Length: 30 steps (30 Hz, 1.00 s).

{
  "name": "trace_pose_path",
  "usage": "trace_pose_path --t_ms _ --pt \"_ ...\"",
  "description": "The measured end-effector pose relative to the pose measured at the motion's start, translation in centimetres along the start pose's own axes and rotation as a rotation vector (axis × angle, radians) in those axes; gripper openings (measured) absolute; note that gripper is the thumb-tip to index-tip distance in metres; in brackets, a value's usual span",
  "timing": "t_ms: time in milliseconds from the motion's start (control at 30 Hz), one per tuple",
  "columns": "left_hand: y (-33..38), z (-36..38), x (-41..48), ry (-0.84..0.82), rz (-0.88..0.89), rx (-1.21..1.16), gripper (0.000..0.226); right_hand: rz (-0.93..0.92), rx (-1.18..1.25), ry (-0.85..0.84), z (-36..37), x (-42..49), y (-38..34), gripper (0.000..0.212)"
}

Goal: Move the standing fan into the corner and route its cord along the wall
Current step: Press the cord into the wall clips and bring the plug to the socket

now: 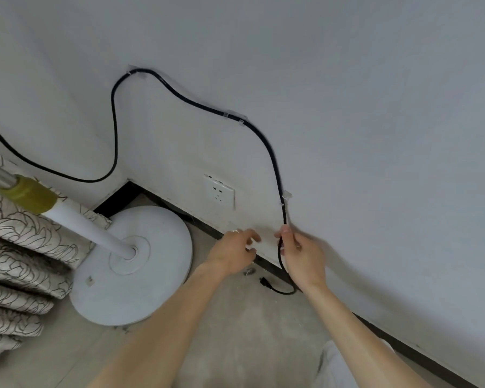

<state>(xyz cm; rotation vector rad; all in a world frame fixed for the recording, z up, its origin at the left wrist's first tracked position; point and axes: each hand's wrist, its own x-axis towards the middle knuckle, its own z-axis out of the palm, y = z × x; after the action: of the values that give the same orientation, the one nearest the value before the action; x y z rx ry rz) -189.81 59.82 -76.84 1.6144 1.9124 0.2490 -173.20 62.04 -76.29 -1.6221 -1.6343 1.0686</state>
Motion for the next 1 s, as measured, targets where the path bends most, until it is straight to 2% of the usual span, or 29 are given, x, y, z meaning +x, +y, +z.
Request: trace_pose_path --t_ms 100,233,400,533,600,667,733,867,1000 --pt "-0.9 1.8 0.2 -0.249 -0.027 -0.077 0.050 0.059 0.089 -0.032 0.3 1.0 -0.6 0.035" --pt "-1.6 3.9 -0.1 -0.334 -0.026 -0.208 0.064 0.157 0.249 -0.103 1.3 1.5 -1.4 0.037" --pt "-2.6 4.8 -0.1 -0.414 -0.006 -0.300 0.036 0.168 0.325 -0.167 2.0 1.7 -1.2 0.040" --pt "-4.1 3.9 0.4 -0.650 -0.038 -0.398 0.046 0.116 0.294 -0.167 2.5 2.2 -0.9 0.044" --pt "-5.1 3.6 0.9 -0.724 -0.037 -0.371 0.033 0.099 0.272 -0.144 3.3 2.2 -0.7 0.045" --pt "-6.7 3.5 1.7 -0.689 -0.024 -0.413 0.026 0.045 0.248 -0.085 4.2 2.1 -0.5 0.044" --pt "-8.5 3.3 2.6 -0.612 -0.059 -0.530 0.029 -0.017 0.238 -0.028 4.8 2.2 -0.4 0.039" --pt "-11.9 3.2 5.3 -0.655 -0.097 -0.695 0.038 -0.068 0.248 -0.032 6.1 2.7 0.6 0.020" --pt "-13.4 2.1 8.4 -0.625 -0.100 -0.738 0.047 -0.105 0.266 0.019 5.9 3.3 1.3 0.013"
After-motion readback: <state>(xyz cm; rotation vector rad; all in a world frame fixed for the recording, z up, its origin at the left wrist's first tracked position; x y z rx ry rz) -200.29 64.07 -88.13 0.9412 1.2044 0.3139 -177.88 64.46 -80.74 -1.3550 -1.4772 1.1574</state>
